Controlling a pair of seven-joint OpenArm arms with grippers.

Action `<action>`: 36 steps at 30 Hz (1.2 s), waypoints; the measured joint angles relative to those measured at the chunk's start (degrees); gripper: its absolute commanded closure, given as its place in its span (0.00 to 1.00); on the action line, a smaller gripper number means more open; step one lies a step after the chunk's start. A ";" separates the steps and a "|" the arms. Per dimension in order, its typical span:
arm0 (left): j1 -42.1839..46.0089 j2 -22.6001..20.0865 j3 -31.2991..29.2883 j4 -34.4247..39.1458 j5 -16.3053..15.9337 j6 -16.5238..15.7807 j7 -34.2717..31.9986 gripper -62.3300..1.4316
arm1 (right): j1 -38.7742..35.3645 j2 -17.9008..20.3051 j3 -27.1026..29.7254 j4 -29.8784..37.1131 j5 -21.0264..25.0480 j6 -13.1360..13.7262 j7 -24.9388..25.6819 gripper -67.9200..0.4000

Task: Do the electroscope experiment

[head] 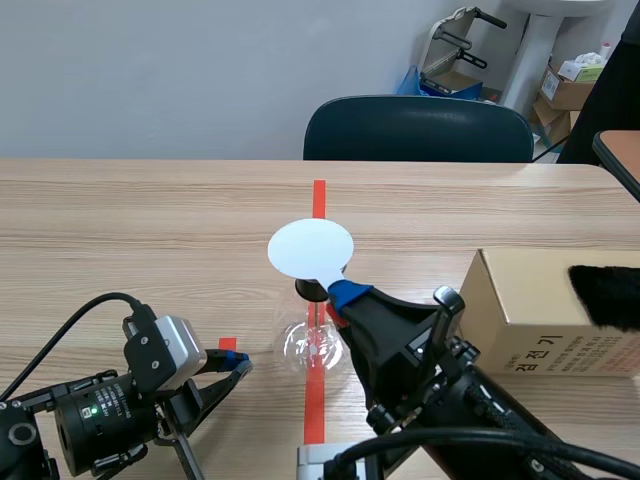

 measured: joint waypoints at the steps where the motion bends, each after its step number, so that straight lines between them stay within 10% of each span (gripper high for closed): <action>1: 0.00 0.00 0.00 0.00 0.00 0.00 0.00 0.93 | 0.00 0.00 0.00 0.00 0.00 0.02 0.00 0.97; 15: 0.00 0.00 0.00 0.00 0.00 1.11 0.00 0.93 | 0.00 0.00 0.00 0.00 0.00 0.00 -1.03 0.97; 36: 0.00 0.00 0.00 0.00 0.00 1.31 0.00 0.93 | 0.00 -0.02 0.00 0.00 0.00 0.02 -33.53 0.97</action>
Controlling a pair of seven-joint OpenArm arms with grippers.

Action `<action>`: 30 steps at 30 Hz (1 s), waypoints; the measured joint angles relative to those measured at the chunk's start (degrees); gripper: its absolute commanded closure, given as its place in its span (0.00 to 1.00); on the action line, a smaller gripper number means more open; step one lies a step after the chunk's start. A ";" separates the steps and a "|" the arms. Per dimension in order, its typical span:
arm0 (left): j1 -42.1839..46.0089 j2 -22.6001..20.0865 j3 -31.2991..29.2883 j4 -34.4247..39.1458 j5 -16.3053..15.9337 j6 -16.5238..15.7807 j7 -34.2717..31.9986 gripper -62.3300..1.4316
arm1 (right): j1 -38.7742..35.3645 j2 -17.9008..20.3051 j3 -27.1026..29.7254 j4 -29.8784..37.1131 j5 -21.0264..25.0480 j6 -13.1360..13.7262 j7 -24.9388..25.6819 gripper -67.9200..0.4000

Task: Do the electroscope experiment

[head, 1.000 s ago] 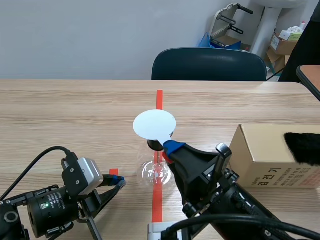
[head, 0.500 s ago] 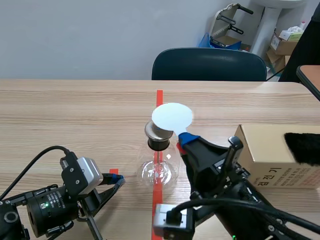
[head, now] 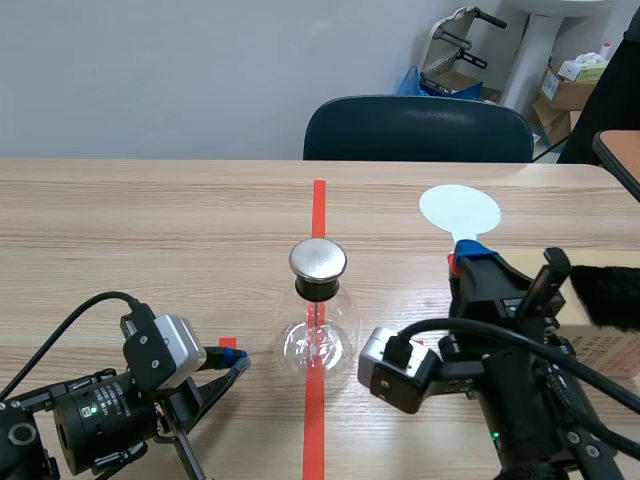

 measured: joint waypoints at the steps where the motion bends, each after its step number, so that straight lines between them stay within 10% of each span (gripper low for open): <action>1: 0.00 0.00 0.00 0.00 0.00 0.00 0.00 0.93 | 0.00 0.00 0.00 0.00 0.00 0.00 -0.87 0.97; 30: 0.00 0.00 0.00 0.00 0.00 0.00 0.22 0.93 | 0.00 0.00 0.00 0.00 0.00 0.00 -3.23 0.97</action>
